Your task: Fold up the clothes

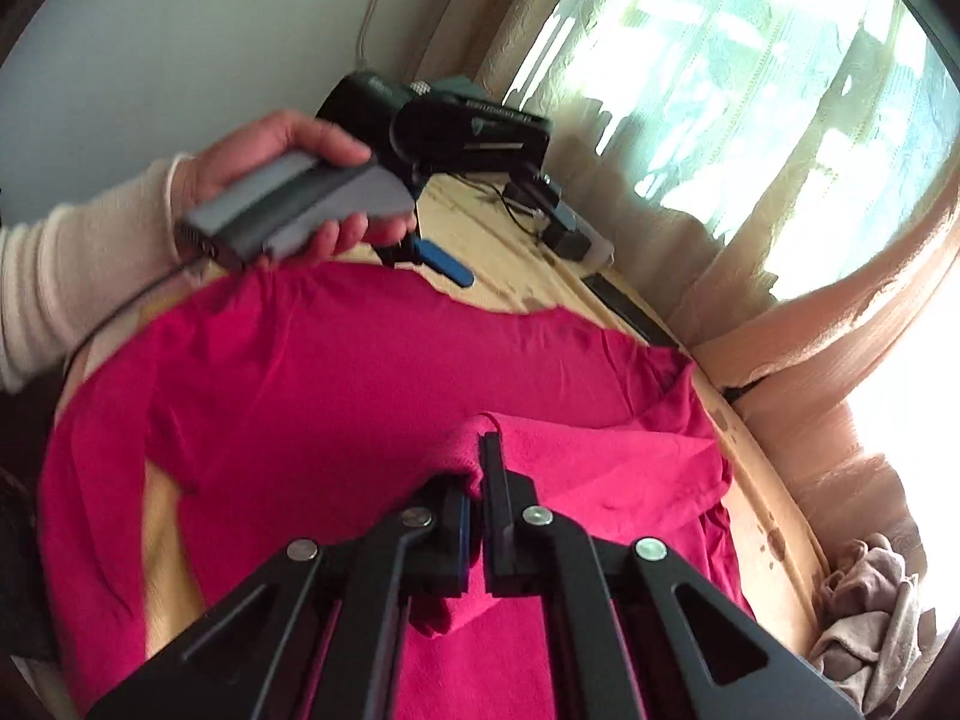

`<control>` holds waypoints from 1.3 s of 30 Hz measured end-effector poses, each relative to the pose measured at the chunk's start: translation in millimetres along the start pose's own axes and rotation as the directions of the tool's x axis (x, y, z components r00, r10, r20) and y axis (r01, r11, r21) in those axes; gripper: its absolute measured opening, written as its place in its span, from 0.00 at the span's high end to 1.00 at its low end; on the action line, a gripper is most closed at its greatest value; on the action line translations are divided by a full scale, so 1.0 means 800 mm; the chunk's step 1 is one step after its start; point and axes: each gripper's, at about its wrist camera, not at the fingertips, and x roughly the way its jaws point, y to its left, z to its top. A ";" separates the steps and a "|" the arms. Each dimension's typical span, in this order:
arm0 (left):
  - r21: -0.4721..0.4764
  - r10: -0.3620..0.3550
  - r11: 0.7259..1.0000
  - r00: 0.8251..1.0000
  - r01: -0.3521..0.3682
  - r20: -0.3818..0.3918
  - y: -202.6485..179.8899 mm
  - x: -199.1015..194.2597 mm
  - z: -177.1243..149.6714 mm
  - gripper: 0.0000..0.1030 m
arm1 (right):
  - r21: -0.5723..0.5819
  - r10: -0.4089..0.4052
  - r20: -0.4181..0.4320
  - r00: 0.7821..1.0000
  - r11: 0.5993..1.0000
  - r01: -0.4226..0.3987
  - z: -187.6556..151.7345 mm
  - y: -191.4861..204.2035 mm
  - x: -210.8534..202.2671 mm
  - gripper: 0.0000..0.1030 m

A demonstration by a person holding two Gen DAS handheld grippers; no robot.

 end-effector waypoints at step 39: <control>0.027 -0.235 0.967 0.925 0.255 -0.299 -0.044 0.025 -0.184 0.00 | 0.407 0.209 -0.163 0.964 0.904 -0.127 -0.051 -0.247 0.203 0.30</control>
